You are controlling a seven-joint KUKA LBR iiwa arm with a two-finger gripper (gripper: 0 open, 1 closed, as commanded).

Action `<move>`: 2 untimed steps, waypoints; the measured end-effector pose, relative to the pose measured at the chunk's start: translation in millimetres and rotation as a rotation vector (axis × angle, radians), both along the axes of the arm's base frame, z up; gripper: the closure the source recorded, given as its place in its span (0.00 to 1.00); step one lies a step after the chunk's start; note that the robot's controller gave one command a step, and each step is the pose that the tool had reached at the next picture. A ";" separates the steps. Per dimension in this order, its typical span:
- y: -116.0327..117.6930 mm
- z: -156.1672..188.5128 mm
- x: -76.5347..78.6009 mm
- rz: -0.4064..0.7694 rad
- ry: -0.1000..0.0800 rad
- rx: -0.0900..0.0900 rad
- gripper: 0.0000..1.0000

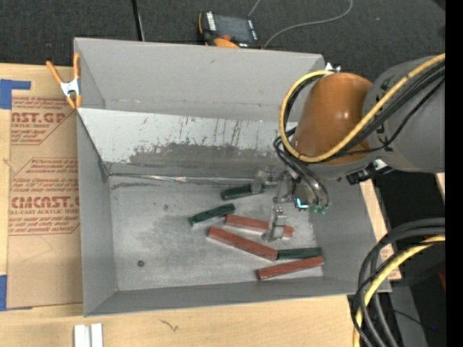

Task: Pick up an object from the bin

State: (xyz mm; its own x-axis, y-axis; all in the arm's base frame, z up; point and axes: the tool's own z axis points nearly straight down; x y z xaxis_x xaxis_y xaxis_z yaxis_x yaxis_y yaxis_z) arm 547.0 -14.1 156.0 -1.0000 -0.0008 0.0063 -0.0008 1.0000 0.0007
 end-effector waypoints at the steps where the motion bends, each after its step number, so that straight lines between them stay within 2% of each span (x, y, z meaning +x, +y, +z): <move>1: 11.9 -88.7 -8.7 -0.241 -0.001 0.000 0.00; 2: 11.2 -86.6 -7.3 -0.240 -0.006 -0.001 1.00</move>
Offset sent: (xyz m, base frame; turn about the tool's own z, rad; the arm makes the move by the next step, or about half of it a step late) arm -0.0071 0.0106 -0.0860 0.2411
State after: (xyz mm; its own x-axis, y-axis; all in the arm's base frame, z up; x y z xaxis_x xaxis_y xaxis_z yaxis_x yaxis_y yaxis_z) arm 539.7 -2.8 69.3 -0.9715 0.2371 0.0005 0.2371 0.9715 0.0004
